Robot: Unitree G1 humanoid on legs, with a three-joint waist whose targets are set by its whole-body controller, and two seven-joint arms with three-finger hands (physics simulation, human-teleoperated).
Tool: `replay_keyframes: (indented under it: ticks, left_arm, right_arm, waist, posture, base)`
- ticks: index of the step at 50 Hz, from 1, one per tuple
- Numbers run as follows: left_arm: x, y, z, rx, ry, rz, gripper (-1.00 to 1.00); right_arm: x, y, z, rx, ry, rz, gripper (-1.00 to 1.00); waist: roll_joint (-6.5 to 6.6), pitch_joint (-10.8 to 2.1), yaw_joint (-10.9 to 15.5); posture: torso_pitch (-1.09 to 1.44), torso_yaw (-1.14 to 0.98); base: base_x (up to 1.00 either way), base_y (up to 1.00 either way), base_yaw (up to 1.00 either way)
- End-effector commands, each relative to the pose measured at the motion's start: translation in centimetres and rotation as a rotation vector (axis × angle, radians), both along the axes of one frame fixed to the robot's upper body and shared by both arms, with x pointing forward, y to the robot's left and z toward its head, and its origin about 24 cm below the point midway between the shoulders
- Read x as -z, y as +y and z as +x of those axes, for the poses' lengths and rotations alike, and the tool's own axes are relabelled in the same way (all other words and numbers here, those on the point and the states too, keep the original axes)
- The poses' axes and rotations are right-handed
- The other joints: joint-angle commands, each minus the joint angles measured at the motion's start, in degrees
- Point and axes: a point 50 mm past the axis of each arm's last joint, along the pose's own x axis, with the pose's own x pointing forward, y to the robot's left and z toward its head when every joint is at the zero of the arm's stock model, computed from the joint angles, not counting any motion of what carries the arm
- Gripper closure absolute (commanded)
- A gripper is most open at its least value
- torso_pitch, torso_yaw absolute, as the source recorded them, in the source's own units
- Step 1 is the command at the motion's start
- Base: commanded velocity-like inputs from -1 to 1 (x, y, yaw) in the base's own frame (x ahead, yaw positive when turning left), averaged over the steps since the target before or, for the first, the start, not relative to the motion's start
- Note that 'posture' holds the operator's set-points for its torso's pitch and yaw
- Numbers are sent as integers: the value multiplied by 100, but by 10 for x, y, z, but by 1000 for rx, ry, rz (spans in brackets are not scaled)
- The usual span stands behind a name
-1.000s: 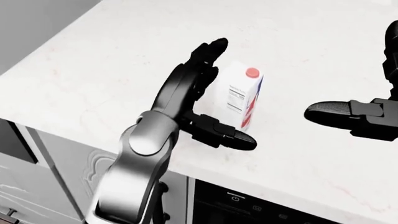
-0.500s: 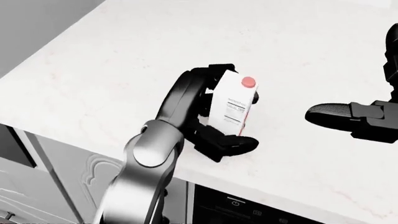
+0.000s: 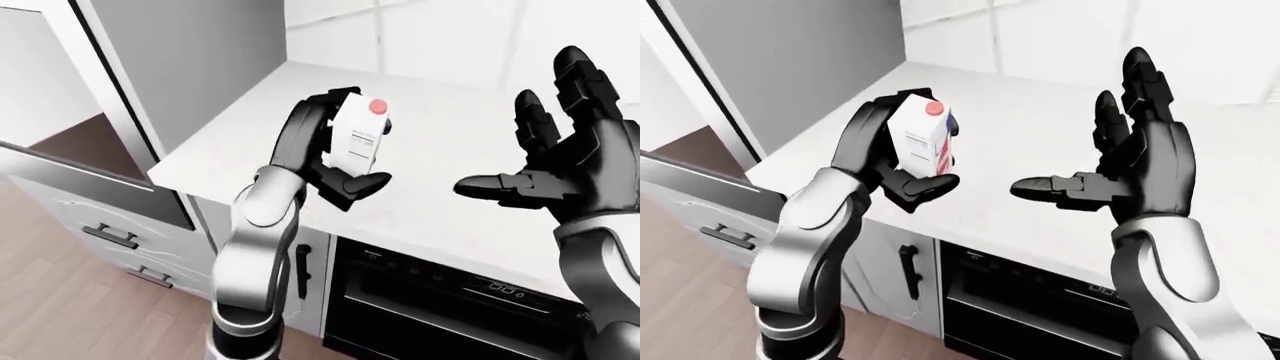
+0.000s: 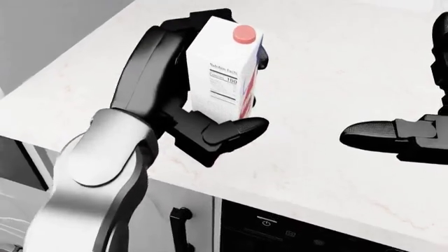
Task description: Move the drinks to the dining counter.
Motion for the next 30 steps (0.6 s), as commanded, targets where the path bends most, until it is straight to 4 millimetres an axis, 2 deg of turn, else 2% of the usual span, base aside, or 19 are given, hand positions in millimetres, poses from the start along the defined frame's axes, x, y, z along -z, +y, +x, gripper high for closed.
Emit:
replay_keyframes:
  ticks: [1,6,9,12,13,14,15,16,17,19,20,23,26,28,29,30]
  left_arm:
    - [-18,-1,-7,14,-98,-31,100]
    - [-22,1,-10,14,-101,-39,100]
    - [-21,1,-11,15,-102,-40,100]
    - [-22,1,-11,16,-105,-43,100]
    - [-22,2,-12,15,-105,-45,100]
    - [-22,2,-12,15,-106,-45,100]
    - [-23,3,-12,13,-107,-48,100]
    - [-23,3,-12,13,-107,-49,100]
    - [-24,3,-13,14,-109,-50,100]
    - [-24,4,-13,14,-111,-52,100]
    - [-24,4,-13,12,-111,-53,100]
    - [-24,4,-13,12,-112,-54,100]
    - [-24,4,-13,10,-114,-56,100]
    - [-24,5,-12,6,-114,-58,100]
    - [-24,6,-12,2,-113,-61,100]
    - [-25,7,-12,0,-114,-64,100]
  right_arm:
    - [-10,0,-4,4,-72,-15,-100]
    - [-9,1,-5,1,-71,-14,-100]
    - [-9,2,-5,-2,-72,-16,-100]
    - [-11,2,-6,-1,-74,-18,-100]
    - [-10,2,-6,-2,-76,-18,-100]
    - [-9,3,-6,-11,-77,-13,-100]
    - [-10,4,-7,-24,-83,-9,-100]
    - [-11,5,-8,-31,-85,-6,-100]
    - [-11,5,-8,-38,-86,-8,-100]
    - [-10,6,-8,-44,-86,-11,-100]
    - [-10,6,-8,-49,-85,-8,-100]
    - [-9,7,-9,-55,-85,-6,-100]
    - [-9,7,-9,-59,-85,-1,-100]
    - [-9,7,-9,-61,-85,2,-100]
    - [-9,7,-9,-62,-85,1,-100]
    - [-9,8,-9,-63,-85,2,-100]
  waist:
    - [-26,-140,-5]
    - [9,-75,-28]
    - [113,-154,-68]
    - [42,-162,-104]
    - [-8,-170,-108]
    - [-169,-131,-92]
    - [-444,103,4]
    - [-708,82,11]
    - [-352,374,-13]
    - [-391,231,163]
    - [-305,136,251]
    - [-116,236,225]
    - [54,193,187]
    - [264,122,189]
    - [547,19,222]
    - [517,94,198]
  posture:
    - [0,0]
    - [0,0]
    - [0,0]
    - [0,0]
    - [0,0]
    - [0,0]
    - [0,0]
    - [0,0]
    - [0,0]
    - [0,0]
    - [0,0]
    - [0,0]
    - [0,0]
    - [0,0]
    - [0,0]
    - [0,0]
  base:
    - [-71,0,0]
    - [-72,0,0]
    - [-72,0,0]
    - [-73,0,0]
    - [-44,7,0]
    - [-7,29,0]
    - [0,0,66]
    - [0,0,87]
    - [0,0,100]
    - [0,0,100]
    - [0,0,100]
    - [0,0,100]
    - [0,0,100]
    - [0,0,100]
    - [0,0,100]
    - [0,0,100]
